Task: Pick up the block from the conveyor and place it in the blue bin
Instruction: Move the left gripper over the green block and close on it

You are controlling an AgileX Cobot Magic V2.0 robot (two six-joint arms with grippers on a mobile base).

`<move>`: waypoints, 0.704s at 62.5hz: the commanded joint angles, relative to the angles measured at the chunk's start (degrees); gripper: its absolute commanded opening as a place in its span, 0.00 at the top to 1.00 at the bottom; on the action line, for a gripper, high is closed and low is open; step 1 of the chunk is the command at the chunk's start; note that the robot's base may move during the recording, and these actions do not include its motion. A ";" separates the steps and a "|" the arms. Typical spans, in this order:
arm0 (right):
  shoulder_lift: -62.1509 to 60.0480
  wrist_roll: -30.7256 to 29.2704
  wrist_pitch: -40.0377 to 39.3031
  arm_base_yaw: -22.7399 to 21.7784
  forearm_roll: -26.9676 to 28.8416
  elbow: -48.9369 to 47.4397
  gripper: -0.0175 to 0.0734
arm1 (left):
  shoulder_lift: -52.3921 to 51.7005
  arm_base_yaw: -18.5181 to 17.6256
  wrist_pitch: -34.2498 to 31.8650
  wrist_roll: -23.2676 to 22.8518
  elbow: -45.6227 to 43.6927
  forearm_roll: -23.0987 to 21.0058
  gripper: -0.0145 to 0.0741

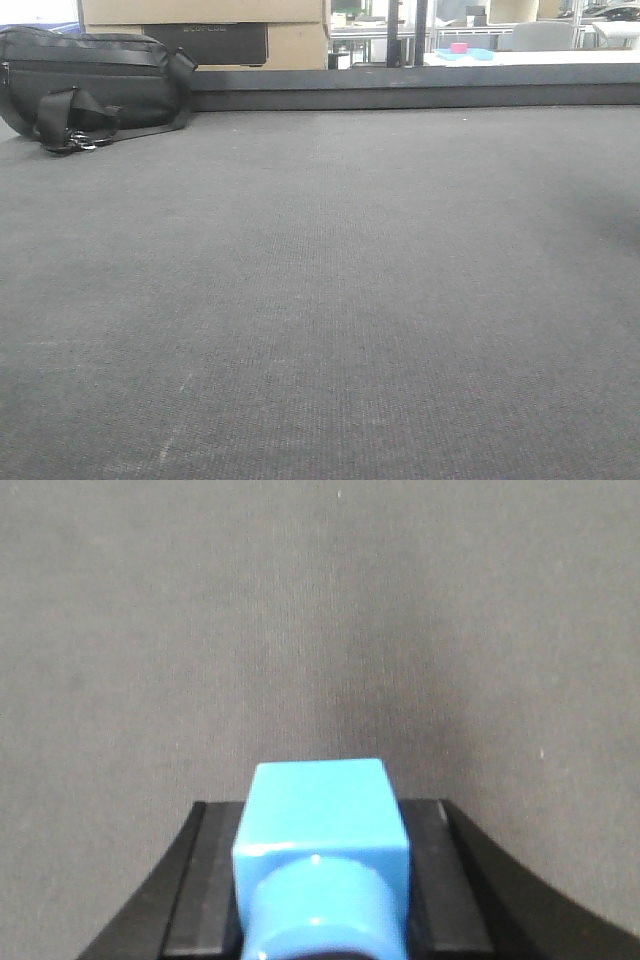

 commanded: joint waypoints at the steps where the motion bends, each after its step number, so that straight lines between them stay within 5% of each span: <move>1: -0.22 -0.04 0.20 -0.13 0.08 -0.30 0.98 | 1.12 -0.38 -2.49 0.26 0.70 -0.52 0.43; 10: -0.13 -0.04 -0.02 -0.13 0.08 -0.20 0.98 | 3.87 -0.38 -3.84 0.26 2.45 -2.37 0.34; 29: -0.13 -0.04 -0.14 -0.13 0.08 -0.20 0.98 | 9.86 -0.38 -8.92 0.26 5.01 -2.11 0.35; 37: -0.13 -0.04 -0.14 -0.13 0.08 -0.20 0.98 | 10.74 -0.38 -8.92 0.26 5.01 -1.99 0.44; 44: -0.13 -0.04 -0.14 -0.13 0.08 -0.20 0.98 | 10.74 -0.38 -8.95 0.26 5.01 -1.99 0.61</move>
